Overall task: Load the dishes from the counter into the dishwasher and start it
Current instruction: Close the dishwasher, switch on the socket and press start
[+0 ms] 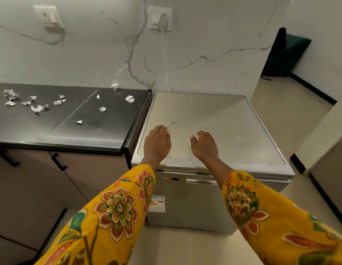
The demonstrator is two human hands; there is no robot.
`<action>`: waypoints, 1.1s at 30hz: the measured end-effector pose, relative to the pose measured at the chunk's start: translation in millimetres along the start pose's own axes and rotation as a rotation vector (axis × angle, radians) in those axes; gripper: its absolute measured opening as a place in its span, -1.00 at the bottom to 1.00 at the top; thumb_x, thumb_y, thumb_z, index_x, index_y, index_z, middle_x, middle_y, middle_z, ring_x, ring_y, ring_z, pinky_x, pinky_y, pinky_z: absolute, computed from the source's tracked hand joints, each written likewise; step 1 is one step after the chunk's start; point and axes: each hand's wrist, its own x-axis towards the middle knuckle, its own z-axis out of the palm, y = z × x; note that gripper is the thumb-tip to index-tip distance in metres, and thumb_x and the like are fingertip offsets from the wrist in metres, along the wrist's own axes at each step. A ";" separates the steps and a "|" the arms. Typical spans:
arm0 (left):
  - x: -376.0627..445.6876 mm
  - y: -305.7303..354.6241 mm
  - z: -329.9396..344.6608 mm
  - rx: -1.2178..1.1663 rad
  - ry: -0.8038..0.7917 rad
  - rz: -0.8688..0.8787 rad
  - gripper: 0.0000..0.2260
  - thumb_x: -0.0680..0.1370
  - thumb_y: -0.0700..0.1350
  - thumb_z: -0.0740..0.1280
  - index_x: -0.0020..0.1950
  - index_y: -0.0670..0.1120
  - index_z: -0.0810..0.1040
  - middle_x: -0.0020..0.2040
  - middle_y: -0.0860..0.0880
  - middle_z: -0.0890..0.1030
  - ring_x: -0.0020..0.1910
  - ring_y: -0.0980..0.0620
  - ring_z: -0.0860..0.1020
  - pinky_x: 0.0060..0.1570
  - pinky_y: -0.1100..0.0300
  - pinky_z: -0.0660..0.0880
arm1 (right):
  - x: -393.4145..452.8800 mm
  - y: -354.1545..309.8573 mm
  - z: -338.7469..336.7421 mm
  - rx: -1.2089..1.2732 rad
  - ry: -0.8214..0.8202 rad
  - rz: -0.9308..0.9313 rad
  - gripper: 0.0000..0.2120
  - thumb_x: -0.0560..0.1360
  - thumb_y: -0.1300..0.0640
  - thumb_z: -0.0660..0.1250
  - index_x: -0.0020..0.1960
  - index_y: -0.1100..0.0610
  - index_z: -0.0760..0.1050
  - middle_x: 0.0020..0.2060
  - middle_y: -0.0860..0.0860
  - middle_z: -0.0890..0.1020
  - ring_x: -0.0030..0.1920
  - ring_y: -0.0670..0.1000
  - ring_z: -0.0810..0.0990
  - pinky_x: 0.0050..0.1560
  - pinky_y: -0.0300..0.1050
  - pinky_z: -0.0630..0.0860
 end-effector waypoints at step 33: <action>282.2 -85.4 -76.0 0.163 0.418 0.111 -0.37 0.55 0.25 -0.22 0.46 -0.11 -0.30 0.55 -0.15 -0.19 0.46 0.07 -0.31 0.37 0.22 -0.45 | 281.2 -200.7 18.3 -0.180 0.320 -0.617 -0.29 0.61 -0.12 0.05 0.41 0.06 -0.45 0.52 0.06 -0.28 0.51 0.10 -0.32 0.41 0.00 -0.38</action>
